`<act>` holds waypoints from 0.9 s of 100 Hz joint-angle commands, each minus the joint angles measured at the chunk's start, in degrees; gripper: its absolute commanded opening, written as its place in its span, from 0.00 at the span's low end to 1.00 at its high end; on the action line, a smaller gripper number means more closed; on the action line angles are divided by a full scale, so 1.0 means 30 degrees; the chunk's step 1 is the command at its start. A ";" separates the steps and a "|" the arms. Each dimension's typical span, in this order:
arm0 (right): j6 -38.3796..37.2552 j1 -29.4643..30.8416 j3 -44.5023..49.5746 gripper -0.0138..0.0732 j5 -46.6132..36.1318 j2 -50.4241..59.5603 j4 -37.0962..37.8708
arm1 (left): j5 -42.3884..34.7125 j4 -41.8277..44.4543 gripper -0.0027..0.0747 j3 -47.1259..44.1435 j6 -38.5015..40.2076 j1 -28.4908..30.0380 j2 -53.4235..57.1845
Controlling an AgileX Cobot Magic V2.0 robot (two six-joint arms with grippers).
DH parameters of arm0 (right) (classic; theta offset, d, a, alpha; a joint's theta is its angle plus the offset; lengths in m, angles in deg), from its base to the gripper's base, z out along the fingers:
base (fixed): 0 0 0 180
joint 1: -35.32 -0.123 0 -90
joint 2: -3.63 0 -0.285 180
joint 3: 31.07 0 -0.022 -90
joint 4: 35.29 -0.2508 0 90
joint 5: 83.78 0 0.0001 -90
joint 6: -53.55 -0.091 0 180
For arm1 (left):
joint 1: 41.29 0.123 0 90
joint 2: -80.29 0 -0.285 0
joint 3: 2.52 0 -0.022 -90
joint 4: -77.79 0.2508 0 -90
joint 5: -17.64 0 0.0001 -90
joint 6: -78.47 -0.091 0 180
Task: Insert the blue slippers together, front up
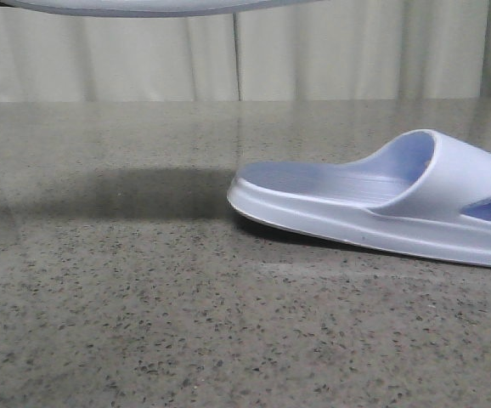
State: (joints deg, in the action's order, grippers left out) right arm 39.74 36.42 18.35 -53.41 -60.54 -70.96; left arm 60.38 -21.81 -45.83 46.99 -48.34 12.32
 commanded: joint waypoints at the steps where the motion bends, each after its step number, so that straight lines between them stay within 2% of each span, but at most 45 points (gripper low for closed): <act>1: 0.0234 0.0112 -0.0334 0.04 -0.1790 0.0045 -0.0061 | 0.0820 -0.1072 0.06 0.0531 -0.0001 -0.0120 0.0363; 50: 0.0234 0.0112 -0.1971 0.04 -0.8641 0.3587 -0.0667 | 0.0820 -0.1072 0.06 0.0531 -0.0001 -0.0120 0.0363; 72: 0.0234 0.0112 -0.3210 0.04 -0.7876 0.5622 -0.0667 | 0.0782 -0.0939 0.06 0.0531 -0.0001 -0.0120 0.0363; 90: 0.0234 0.0112 -0.4833 0.04 -0.4548 0.6817 -0.0667 | 0.0782 -0.0459 0.06 0.0531 -0.0001 -0.0120 0.0283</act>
State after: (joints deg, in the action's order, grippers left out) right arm 39.86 36.42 8.14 -68.87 -41.62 -72.47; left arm 60.38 -20.95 -45.83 46.89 -48.34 12.32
